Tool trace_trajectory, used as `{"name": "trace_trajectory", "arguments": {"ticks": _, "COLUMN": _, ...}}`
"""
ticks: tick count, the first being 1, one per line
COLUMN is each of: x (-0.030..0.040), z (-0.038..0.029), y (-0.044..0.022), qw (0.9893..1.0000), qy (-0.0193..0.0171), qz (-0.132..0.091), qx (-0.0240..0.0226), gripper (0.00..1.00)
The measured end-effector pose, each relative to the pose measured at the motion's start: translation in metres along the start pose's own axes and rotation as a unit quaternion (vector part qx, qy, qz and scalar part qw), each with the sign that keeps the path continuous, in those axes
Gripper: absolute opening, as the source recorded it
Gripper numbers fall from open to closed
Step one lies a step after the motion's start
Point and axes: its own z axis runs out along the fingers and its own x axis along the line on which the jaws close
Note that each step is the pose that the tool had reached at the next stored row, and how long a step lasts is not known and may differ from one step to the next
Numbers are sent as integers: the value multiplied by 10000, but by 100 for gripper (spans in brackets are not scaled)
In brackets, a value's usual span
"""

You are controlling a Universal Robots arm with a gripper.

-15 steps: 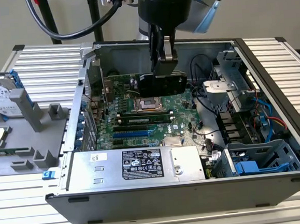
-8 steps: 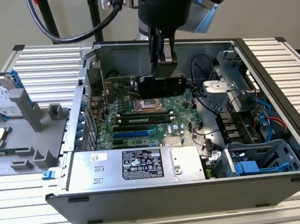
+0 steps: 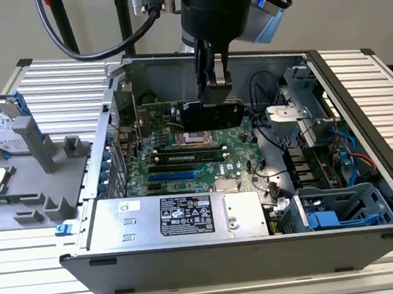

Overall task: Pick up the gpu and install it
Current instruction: 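Insert the gpu into the slot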

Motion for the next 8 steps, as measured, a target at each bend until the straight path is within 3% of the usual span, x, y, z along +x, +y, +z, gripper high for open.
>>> {"name": "trace_trajectory", "arguments": {"ticks": 8, "x": 0, "z": 3, "y": 0, "qw": 10000, "qy": -3, "qz": 0, "qx": 0, "gripper": 0}}
